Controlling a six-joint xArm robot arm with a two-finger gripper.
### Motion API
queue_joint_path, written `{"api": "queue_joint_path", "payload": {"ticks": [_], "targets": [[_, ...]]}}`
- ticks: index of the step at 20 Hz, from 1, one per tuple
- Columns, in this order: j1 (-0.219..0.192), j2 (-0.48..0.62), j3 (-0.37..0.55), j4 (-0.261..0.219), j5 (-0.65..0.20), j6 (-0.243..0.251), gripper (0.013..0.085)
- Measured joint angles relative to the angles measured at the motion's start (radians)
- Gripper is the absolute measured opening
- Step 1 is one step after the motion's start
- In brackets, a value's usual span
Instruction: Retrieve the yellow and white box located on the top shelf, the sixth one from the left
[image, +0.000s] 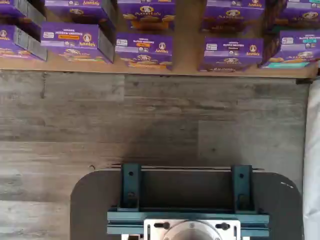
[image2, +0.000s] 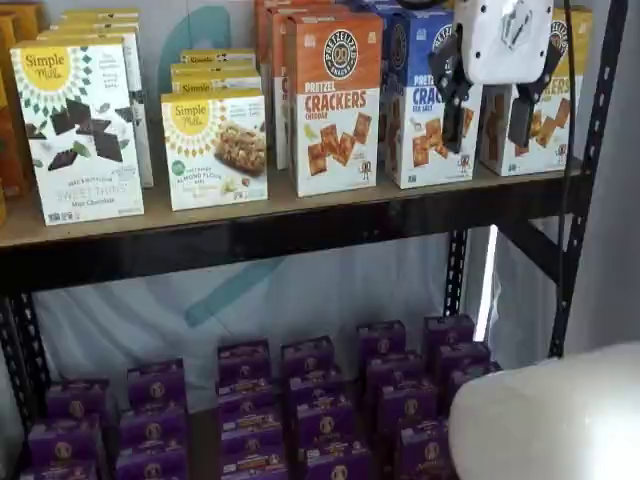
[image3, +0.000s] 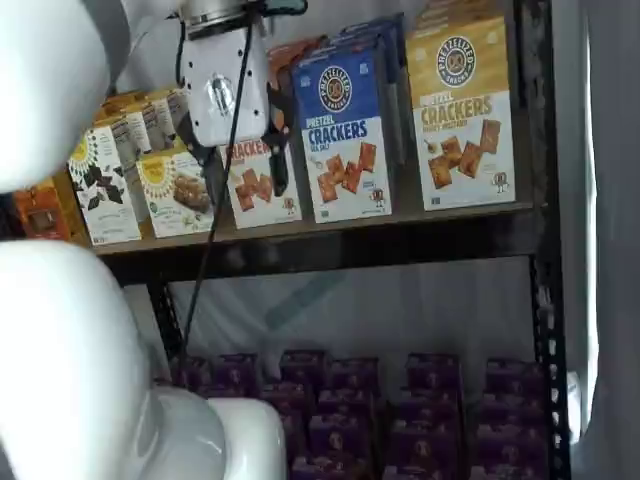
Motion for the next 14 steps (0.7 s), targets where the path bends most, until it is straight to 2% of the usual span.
{"api": "queue_joint_path", "payload": {"ticks": [2, 7, 9, 11, 12, 14], "targets": [[-0.038, 0.004, -0.003, 0.040, 0.009, -0.018, 0.0850], [-0.046, 0.003, 0.000, 0.048, 0.009, -0.026, 0.0850], [-0.025, -0.005, 0.008, 0.014, -0.010, -0.021, 0.0850], [0.000, -0.022, 0.027, -0.046, -0.059, -0.019, 0.0850], [0.001, -0.033, 0.040, -0.077, -0.096, -0.025, 0.0850], [-0.036, -0.035, 0.051, -0.104, -0.146, -0.064, 0.0850]]}}
